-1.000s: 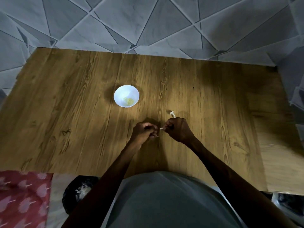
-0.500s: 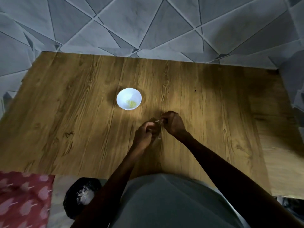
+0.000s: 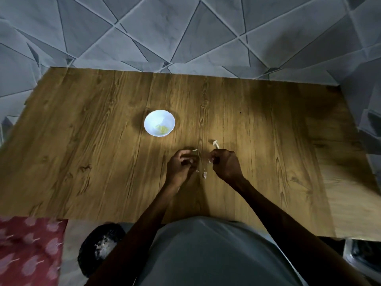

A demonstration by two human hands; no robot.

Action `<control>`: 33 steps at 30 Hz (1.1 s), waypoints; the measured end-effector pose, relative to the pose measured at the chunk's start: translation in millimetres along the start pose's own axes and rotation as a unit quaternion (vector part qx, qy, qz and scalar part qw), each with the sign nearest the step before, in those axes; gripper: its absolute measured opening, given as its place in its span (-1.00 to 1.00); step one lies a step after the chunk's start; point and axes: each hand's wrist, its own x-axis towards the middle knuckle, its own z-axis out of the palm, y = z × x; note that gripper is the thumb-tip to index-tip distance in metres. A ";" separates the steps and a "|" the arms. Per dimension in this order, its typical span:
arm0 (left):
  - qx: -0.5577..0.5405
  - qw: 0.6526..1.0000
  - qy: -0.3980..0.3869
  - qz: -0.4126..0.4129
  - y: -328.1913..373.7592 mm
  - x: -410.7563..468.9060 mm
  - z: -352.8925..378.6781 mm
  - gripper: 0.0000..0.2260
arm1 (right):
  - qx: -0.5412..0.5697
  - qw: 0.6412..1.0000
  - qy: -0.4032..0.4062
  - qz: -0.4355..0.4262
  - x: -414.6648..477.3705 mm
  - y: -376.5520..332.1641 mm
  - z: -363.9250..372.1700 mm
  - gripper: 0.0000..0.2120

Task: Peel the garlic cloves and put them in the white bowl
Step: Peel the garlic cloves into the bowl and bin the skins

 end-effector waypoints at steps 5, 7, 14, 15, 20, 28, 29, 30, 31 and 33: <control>0.050 0.998 0.009 0.045 0.1 -3.6 -8.6 -0.82 | -0.183 0.982 -0.025 -0.044 -10.1 -0.2 10.6 -0.59; 0.061 0.997 0.017 0.047 -3.8 -5.5 -13.3 -0.81 | -0.219 0.971 -0.056 -0.073 -18.7 -4.5 21.9 -0.47; 0.052 0.997 0.033 0.043 -18.3 -9.8 -25.0 -0.80 | -0.181 0.964 -0.063 -0.186 -30.7 -9.2 45.0 -0.64; 0.050 0.997 0.033 0.040 -19.3 -10.5 -25.8 -0.80 | -0.179 0.960 -0.068 -0.204 -29.3 -7.5 45.5 -0.65; 0.020 0.999 0.036 0.022 -21.8 -13.8 -27.9 -0.82 | -0.180 0.932 -0.058 -0.310 -38.6 12.4 30.0 -0.82; -0.016 0.999 0.029 0.018 -20.5 -20.6 -25.5 -0.83 | -0.123 0.956 -0.070 -0.258 -33.9 19.4 5.7 -0.62; -0.015 0.999 0.028 0.017 -19.6 -20.8 -25.2 -0.83 | -0.139 0.949 -0.096 -0.266 -34.6 20.5 5.7 -0.58; -0.016 0.999 0.026 0.017 -19.3 -20.6 -24.9 -0.84 | -0.155 0.942 -0.112 -0.274 -36.0 22.8 6.8 -0.55; -0.017 0.999 0.025 0.018 -18.8 -20.2 -24.5 -0.84 | -0.168 0.938 -0.118 -0.280 -37.9 25.1 7.2 -0.55; -0.024 0.999 0.022 0.017 -18.4 -20.3 -24.6 -0.84 | -0.183 0.933 -0.104 -0.291 -39.9 29.8 6.8 -0.56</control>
